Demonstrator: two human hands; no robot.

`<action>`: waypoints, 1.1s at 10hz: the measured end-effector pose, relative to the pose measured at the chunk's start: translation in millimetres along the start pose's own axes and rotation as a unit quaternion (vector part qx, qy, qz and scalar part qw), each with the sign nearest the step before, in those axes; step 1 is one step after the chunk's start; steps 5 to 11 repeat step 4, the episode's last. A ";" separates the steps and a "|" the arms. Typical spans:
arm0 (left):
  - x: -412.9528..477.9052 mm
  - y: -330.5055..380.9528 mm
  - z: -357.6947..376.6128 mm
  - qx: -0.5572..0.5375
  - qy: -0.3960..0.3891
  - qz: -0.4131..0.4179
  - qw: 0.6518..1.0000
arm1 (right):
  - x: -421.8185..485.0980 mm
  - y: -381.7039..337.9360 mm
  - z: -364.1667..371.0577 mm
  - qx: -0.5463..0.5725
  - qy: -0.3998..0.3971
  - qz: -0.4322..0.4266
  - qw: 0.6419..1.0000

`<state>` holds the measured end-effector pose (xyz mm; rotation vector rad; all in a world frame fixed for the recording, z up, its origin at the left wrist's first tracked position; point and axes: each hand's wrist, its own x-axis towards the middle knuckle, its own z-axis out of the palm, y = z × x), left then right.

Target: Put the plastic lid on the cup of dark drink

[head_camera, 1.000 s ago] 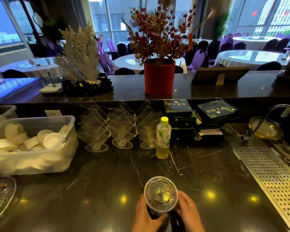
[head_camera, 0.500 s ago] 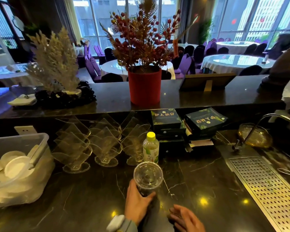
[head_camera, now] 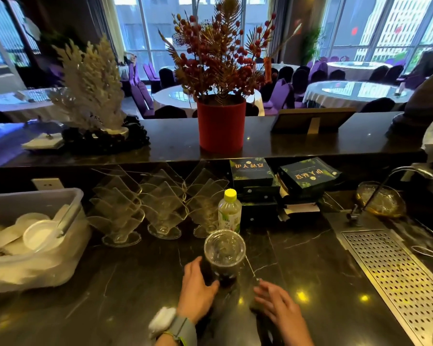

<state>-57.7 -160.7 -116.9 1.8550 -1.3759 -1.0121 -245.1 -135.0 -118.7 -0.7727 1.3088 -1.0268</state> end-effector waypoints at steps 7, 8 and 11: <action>-118.7 71.6 -131.5 -0.400 -0.252 0.031 0.881 | -80.0 -116.5 34.5 0.056 -0.251 -0.022 0.966; -118.7 71.6 -131.5 -0.400 -0.252 0.031 0.881 | -80.0 -116.5 34.5 0.056 -0.251 -0.022 0.966; -118.7 71.6 -131.5 -0.400 -0.252 0.031 0.881 | -80.0 -116.5 34.5 0.056 -0.251 -0.022 0.966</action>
